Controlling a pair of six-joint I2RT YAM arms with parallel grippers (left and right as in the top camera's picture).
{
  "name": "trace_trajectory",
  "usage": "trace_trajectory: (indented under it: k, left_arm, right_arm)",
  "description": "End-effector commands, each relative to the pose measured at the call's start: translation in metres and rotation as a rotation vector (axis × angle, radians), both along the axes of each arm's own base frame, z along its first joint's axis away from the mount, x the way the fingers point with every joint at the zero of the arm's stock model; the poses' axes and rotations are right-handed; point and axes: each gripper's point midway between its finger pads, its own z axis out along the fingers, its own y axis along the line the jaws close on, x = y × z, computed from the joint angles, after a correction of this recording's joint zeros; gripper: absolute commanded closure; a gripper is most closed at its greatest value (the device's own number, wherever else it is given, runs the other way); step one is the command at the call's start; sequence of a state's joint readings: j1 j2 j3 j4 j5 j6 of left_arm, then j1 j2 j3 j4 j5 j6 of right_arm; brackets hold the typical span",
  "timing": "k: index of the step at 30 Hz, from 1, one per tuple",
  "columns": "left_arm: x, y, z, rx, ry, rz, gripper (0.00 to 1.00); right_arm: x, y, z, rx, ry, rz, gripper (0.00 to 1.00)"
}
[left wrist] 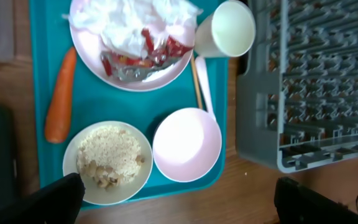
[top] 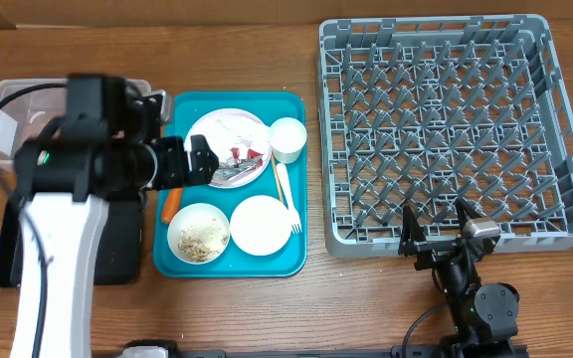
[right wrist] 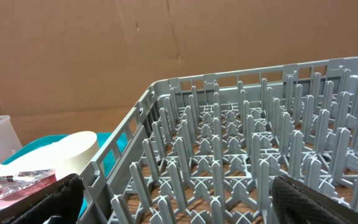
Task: Sort waste into correct bins and load items into the dishwasher rack
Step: 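Move the left gripper over the pink plate toward the red wrapper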
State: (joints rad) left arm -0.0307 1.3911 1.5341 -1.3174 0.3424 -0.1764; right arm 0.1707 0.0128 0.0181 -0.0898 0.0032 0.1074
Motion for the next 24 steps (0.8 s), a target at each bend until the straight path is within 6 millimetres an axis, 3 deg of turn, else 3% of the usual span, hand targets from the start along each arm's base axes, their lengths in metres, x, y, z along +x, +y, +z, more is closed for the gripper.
trace_trajectory:
  k: [1,4,8,12,14,17,22,24]
  left_arm:
    - [0.012,-0.004,-0.019,-0.009,0.068,-0.041,0.0]
    - [0.019,-0.007,-0.039,0.014,0.11,-0.11,0.05]
    - [0.023,-0.017,-0.059,0.046,0.149,-0.208,0.05]
    - [0.037,-0.016,-0.073,0.215,0.108,-0.263,0.0]
    - [0.051,-0.013,-0.076,0.331,0.059,-0.267,0.0]
    - [0.074,-0.035,-0.073,0.392,-0.074,-0.393,0.0]
    - [0.085,-0.049,-0.07,0.354,-0.146,-0.453,0.01]
    - [0.086,-0.049,-0.071,0.377,-0.16,-0.51,0.07]
  right_arm:
    - [0.0,0.0,-0.001,-0.002,-0.006,0.002,0.0]
    - [0.0,0.0,-0.001,-0.002,-0.006,0.002,0.0]
    - [0.0,0.0,-0.001,-0.002,-0.006,0.002,0.0]
    - [0.0,0.0,-0.001,-0.002,-0.006,0.002,0.0]
    - [0.0,0.0,-0.001,-0.002,-0.006,0.002,0.0]
    - [0.0,0.0,-0.001,-0.002,-0.006,0.002,0.0]
    - [0.0,0.0,-0.001,-0.002,-0.006,0.002,0.0]
    - [0.0,0.0,-0.001,-0.002,-0.006,0.002,0.0]
